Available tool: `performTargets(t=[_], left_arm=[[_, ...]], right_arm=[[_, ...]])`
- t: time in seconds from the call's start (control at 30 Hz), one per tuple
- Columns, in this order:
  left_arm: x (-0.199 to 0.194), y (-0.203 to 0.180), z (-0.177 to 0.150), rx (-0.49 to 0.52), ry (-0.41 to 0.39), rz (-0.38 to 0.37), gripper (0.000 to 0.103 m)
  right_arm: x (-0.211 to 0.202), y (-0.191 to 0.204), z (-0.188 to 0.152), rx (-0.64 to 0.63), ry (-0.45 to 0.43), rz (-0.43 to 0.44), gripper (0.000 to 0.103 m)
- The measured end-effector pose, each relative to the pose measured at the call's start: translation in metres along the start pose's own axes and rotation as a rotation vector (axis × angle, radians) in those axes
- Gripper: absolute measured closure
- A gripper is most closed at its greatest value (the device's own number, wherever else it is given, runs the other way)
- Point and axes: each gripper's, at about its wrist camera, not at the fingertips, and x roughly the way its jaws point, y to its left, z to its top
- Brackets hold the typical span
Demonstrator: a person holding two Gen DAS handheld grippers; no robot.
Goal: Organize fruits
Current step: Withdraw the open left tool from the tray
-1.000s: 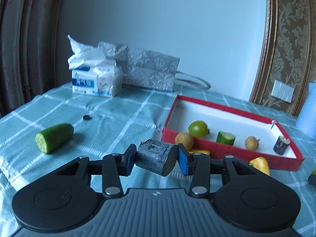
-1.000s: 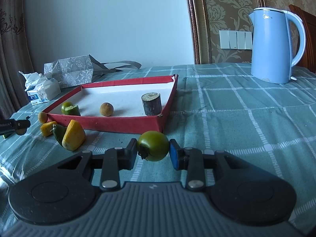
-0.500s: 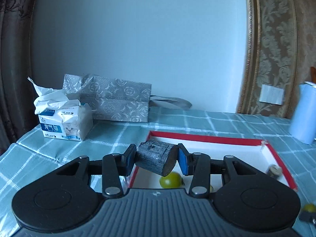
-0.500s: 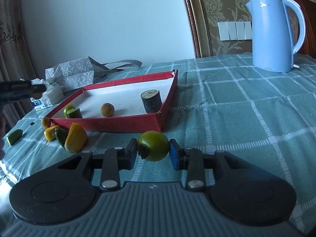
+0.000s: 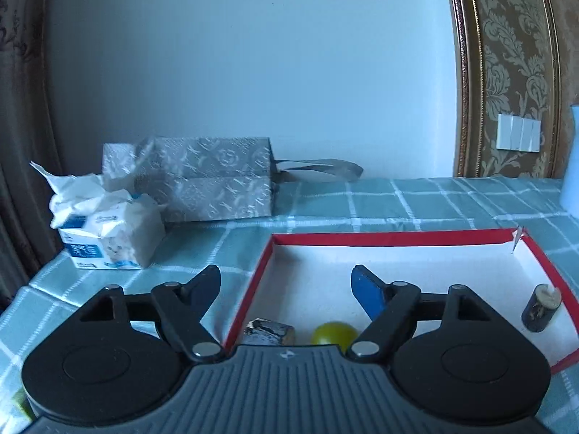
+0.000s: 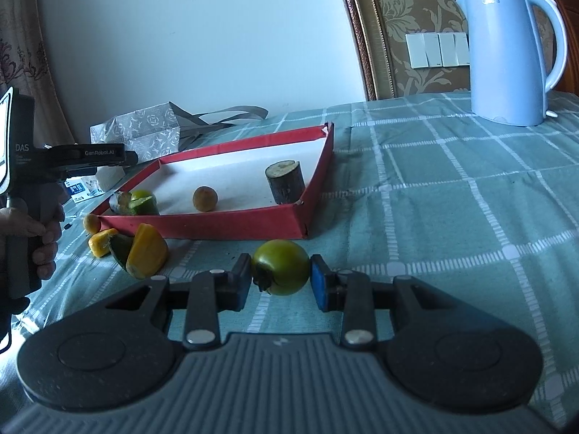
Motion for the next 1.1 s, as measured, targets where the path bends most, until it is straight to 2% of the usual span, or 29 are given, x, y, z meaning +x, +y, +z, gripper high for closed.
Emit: performTargets(t=[0.17, 0.47, 0.73, 0.87, 1.1], left_arm=[[-0.029, 0.003, -0.012, 0.023, 0.001, 0.016, 0.024], [-0.088, 0.025, -0.055, -0.030, -0.015, -0.001, 0.024], [-0.089, 0.045, -0.084, -0.096, 0.024, -0.011, 0.024], [-0.082, 0.054, -0.087, -0.144, 0.048, -0.019, 0.024], [-0.081, 0.054, -0.090, -0.143, 0.040, -0.029, 0.024]], right_arm=[[0.000, 0.000, 0.000, -0.003, -0.001, -0.001, 0.070], [-0.001, 0.000, 0.001, 0.000, -0.010, -0.008, 0.070], [-0.002, -0.001, 0.000, 0.000, -0.017, -0.016, 0.070], [-0.002, 0.000, 0.000, -0.004, -0.021, -0.027, 0.070], [-0.004, 0.004, 0.000, -0.022, -0.031, -0.037, 0.070]])
